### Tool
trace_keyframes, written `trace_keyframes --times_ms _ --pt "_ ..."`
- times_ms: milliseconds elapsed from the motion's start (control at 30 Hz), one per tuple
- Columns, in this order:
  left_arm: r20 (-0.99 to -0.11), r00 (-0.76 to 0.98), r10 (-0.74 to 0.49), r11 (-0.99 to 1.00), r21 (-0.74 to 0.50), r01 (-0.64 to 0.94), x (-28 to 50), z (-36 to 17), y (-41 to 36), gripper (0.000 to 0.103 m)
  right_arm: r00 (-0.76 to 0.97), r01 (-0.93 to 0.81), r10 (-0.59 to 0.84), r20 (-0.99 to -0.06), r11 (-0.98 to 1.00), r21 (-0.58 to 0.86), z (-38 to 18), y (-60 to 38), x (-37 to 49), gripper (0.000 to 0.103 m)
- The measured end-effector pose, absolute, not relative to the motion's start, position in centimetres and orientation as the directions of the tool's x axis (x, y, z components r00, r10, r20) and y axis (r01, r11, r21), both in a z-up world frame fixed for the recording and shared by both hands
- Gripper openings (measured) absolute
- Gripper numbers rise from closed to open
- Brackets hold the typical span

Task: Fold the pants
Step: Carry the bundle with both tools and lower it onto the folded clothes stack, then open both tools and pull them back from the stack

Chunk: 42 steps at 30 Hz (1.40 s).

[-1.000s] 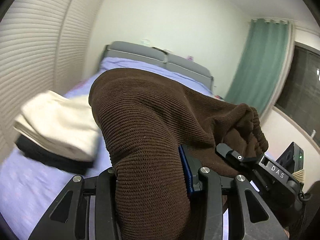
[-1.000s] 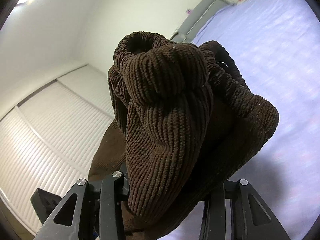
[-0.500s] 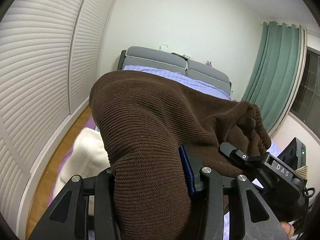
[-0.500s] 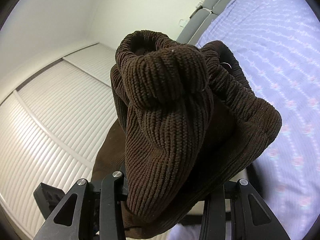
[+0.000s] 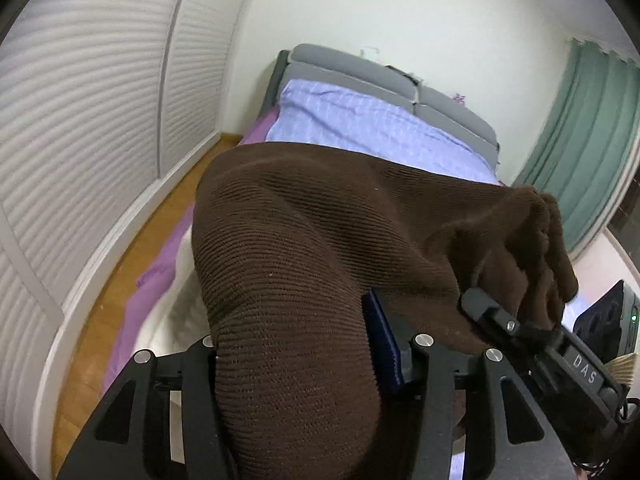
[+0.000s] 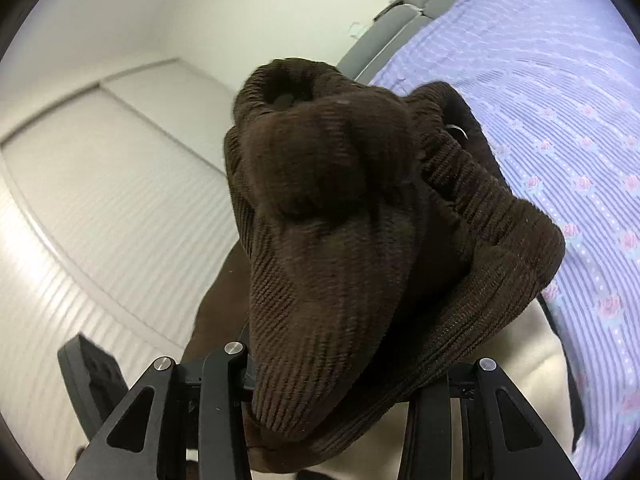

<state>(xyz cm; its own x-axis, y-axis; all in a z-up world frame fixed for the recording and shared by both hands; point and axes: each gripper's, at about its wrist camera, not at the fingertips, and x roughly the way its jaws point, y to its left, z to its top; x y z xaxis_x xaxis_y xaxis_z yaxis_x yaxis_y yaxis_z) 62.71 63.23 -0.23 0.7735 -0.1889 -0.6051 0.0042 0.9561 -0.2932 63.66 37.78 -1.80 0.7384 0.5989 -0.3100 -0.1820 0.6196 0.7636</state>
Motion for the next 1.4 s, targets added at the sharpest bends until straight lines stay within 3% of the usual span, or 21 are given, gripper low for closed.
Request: trace_keyframes --times_ms 33,133,367,467,500,800,933,967,1133,1400 --pt "-0.612 0.772 -0.172 0.956 -0.294 -0.02 62.7 -1.5 63.1 0.057 0.722 -0.164 0.604 -0.338 0.624 0.764 -2.8 37.8 64.0 0.044" --pt "-0.612 0.784 -0.101 0.955 -0.28 -0.096 62.6 -3.4 63.6 0.088 0.697 -0.146 0.59 -0.407 0.672 0.726 -5.1 38.6 63.7 0.052" --pt "-0.572 0.818 -0.062 0.961 -0.256 -0.106 60.0 -2.1 63.3 0.094 0.677 -0.205 0.595 -0.433 0.717 0.666 -4.0 37.4 61.2 0.077" --pt "-0.528 0.849 -0.031 0.969 -0.225 -0.104 57.6 -0.3 62.9 0.094 0.728 -0.174 0.528 -0.437 0.759 0.628 -2.2 36.3 56.8 0.094" --pt "-0.518 0.855 -0.017 0.97 -0.216 -0.111 57.0 0.3 62.8 0.094 0.741 -0.16 0.512 -0.435 0.763 0.627 -1.7 35.6 56.3 0.096" --pt "-0.435 0.896 0.091 0.978 -0.128 -0.162 47.4 4.7 56.1 0.096 0.781 -0.178 0.467 -0.415 0.804 0.568 2.8 29.9 49.0 0.098" --pt "-0.374 0.906 0.2 0.968 -0.066 -0.241 40.1 7.3 51.2 0.096 0.806 -0.187 0.429 -0.408 0.839 0.512 5.2 26.7 45.0 0.098" --pt "-0.37 0.9 0.228 0.963 -0.05 -0.265 38.7 7.8 50.1 0.096 0.812 -0.189 0.42 -0.405 0.846 0.498 5.0 25.2 46.8 0.098" --pt "-0.352 0.873 0.337 0.933 -0.002 -0.36 30.7 11.1 43.4 0.096 0.847 -0.212 0.369 -0.382 0.895 0.393 7.7 19.4 39.6 0.098" --pt "-0.371 0.872 0.321 0.941 0.019 -0.338 21.9 12.4 31.5 0.096 0.899 -0.198 0.276 -0.34 0.949 0.245 11.3 8.8 30.2 0.098"
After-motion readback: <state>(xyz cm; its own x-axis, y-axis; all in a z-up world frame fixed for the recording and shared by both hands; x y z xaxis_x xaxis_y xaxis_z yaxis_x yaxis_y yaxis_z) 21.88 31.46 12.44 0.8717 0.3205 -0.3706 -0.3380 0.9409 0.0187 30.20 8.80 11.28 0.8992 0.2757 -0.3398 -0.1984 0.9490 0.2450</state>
